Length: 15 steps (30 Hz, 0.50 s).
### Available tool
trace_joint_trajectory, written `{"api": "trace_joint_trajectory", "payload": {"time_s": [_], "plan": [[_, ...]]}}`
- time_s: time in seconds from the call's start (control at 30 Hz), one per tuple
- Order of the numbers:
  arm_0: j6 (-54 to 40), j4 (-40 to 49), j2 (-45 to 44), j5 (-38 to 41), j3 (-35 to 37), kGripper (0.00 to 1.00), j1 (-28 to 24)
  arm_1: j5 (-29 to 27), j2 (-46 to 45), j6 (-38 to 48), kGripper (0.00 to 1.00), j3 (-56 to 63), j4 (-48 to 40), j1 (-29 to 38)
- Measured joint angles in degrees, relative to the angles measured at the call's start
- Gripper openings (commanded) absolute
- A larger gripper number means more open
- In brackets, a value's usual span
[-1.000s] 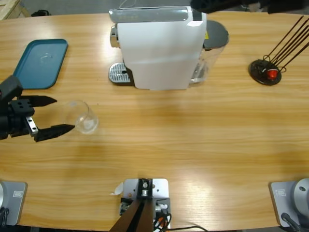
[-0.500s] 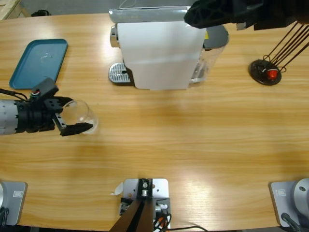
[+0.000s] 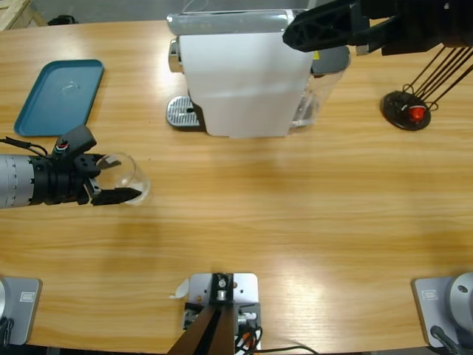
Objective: Pour coffee
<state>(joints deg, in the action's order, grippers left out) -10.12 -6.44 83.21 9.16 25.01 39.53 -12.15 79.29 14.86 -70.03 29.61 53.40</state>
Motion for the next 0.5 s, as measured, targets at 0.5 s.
{"api": "trace_joint_trajectory", "payload": {"time_s": [0.5], "plan": [[-22.6,8.9,3.2,11.3,21.2,0.0,-11.8,1.0,0.0,-1.3,1.0,0.1,0.0,-3.8]]}}
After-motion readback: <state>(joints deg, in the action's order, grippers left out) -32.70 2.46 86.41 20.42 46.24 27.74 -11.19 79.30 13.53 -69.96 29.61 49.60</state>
